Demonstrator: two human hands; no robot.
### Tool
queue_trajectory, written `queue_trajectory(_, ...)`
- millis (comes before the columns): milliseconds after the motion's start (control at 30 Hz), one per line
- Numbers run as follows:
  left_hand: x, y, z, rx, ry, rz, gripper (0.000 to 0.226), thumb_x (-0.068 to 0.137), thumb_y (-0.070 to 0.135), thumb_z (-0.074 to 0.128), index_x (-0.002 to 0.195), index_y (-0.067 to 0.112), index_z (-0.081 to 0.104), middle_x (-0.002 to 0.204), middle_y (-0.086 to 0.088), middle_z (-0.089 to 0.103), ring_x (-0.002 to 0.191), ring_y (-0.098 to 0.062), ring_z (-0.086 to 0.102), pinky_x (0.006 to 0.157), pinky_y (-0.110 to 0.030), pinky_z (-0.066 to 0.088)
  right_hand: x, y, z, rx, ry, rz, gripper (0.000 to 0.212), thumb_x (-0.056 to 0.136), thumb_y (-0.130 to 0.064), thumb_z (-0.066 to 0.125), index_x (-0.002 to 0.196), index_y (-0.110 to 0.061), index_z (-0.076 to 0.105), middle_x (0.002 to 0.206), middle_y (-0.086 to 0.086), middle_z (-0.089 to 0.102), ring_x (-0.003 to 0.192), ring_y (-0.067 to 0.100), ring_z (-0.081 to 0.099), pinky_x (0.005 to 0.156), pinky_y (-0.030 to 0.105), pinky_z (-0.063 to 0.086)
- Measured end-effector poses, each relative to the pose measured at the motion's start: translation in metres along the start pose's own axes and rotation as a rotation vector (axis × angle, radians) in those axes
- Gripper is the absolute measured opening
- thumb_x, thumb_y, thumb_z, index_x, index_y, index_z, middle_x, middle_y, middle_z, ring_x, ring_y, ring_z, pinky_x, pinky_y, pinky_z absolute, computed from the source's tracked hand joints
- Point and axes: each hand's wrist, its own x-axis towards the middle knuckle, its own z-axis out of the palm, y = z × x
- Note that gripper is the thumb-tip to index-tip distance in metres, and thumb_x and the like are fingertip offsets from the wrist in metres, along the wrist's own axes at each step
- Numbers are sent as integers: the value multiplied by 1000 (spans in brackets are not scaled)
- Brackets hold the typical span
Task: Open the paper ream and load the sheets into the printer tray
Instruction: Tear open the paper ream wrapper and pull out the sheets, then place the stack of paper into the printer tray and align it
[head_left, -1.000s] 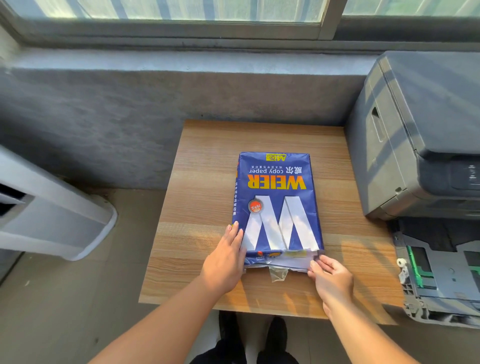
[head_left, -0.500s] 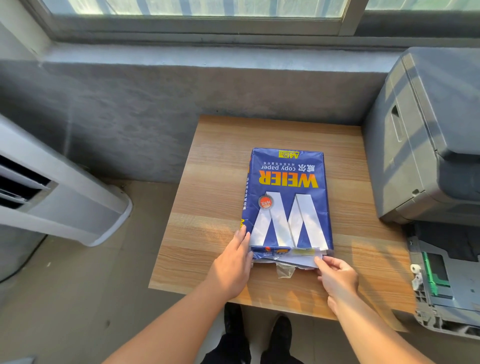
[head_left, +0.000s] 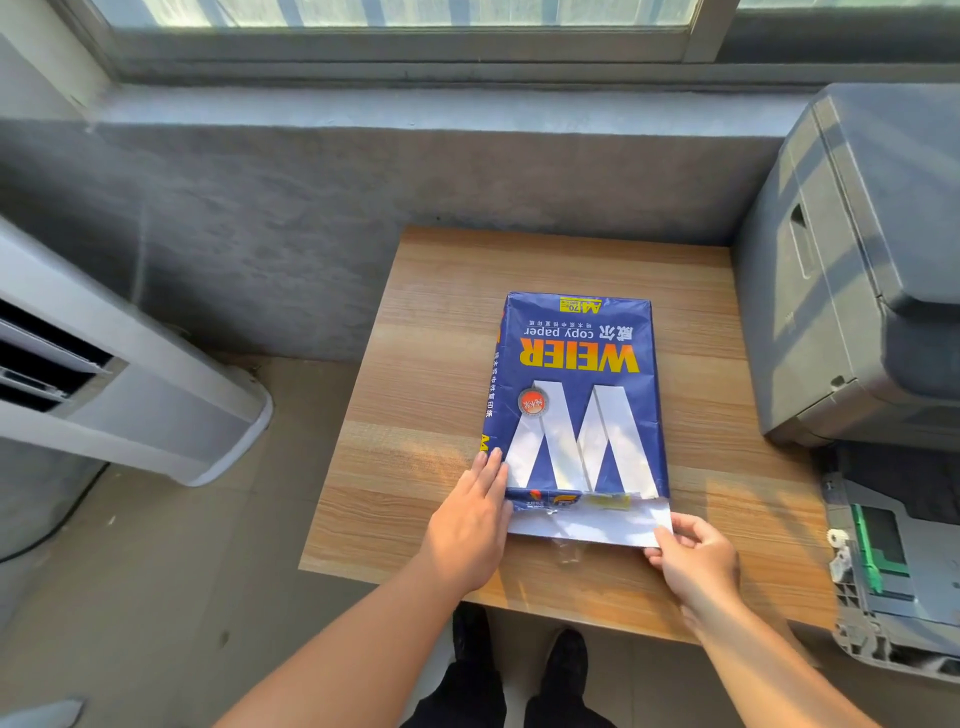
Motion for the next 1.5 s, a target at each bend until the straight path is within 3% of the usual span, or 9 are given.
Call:
queue_trajectory(67, -1, -1, 4, 0, 84, 7, 54, 98, 26, 21, 142, -3, 35, 153, -16, 36, 144, -27, 27, 117, -36, 18, -1, 4, -11, -30, -64, -3, 10, 90, 1, 58, 95, -6, 64, 77, 11, 67, 65, 27, 63, 62, 28, 51)
queue_trajectory(167, -7, 10, 6, -292, 69, -162, 50, 103, 23, 34, 149, 7, 22, 161, -3, 16, 149, -19, 12, 118, -27, 18, -4, 13, -22, -61, -156, 24, 10, 90, 2, 59, 94, -2, 67, 80, 6, 67, 74, 27, 63, 63, 29, 52)
queue_trajectory(333, -15, 33, 17, -602, 165, -459, 59, 99, 28, 49, 150, 11, 24, 161, 1, 16, 147, -16, 18, 113, -22, 13, -5, 13, -23, -59, -280, 61, 25, 85, 7, 58, 106, -1, 67, 93, 12, 76, 86, 25, 72, 87, 48, 56)
queue_trajectory(467, -12, 44, 15, -637, 123, -550, 64, 98, 32, 50, 151, 11, 20, 161, -2, 18, 147, -19, 18, 117, -28, 14, -12, -3, -19, -79, -227, -108, 41, 88, -1, 61, 128, -9, 57, 95, 5, 76, 80, 8, 70, 69, 27, 55)
queue_trajectory(600, -17, 44, 17, -629, 144, -617, 54, 96, 33, 50, 144, 15, 35, 150, -2, 41, 138, -21, 36, 116, -40, 31, -28, -3, -23, -112, -286, -121, 59, 88, -3, 62, 142, -19, 44, 82, -8, 73, 76, 13, 71, 59, 34, 58)
queue_trajectory(733, -33, 41, 20, -757, 153, -689, 31, 95, 22, 54, 125, 24, 58, 114, 8, 66, 107, -15, 60, 87, -28, 44, -38, 3, -41, -127, -389, -42, 71, 88, -2, 65, 148, -28, 35, 90, -7, 75, 75, 14, 72, 59, 33, 57)
queue_trajectory(1033, -87, 68, 28, -869, 185, -708, 53, 93, 11, 57, 143, 8, 40, 145, -2, 49, 134, -18, 44, 114, -42, 35, -69, 31, -74, -78, -386, 39, 44, 90, -7, 62, 131, -20, 54, 93, -6, 68, 81, 13, 68, 72, 35, 61)
queue_trajectory(1233, -136, 93, 29, -823, 204, -692, 53, 95, 16, 56, 144, 14, 40, 146, 1, 48, 135, -18, 43, 114, -36, 33, -91, 52, -90, -121, -344, -44, 38, 92, -8, 60, 127, -22, 53, 110, 7, 66, 83, 11, 62, 77, 38, 59)
queue_trajectory(1500, -214, 134, 40, -906, 318, -602, 48, 96, 12, 52, 142, 20, 43, 131, 12, 52, 120, -8, 47, 102, -25, 35, -157, 79, -144, -105, -334, -201, 43, 93, -1, 56, 132, -20, 52, 82, -15, 69, 74, 1, 64, 75, 25, 55)
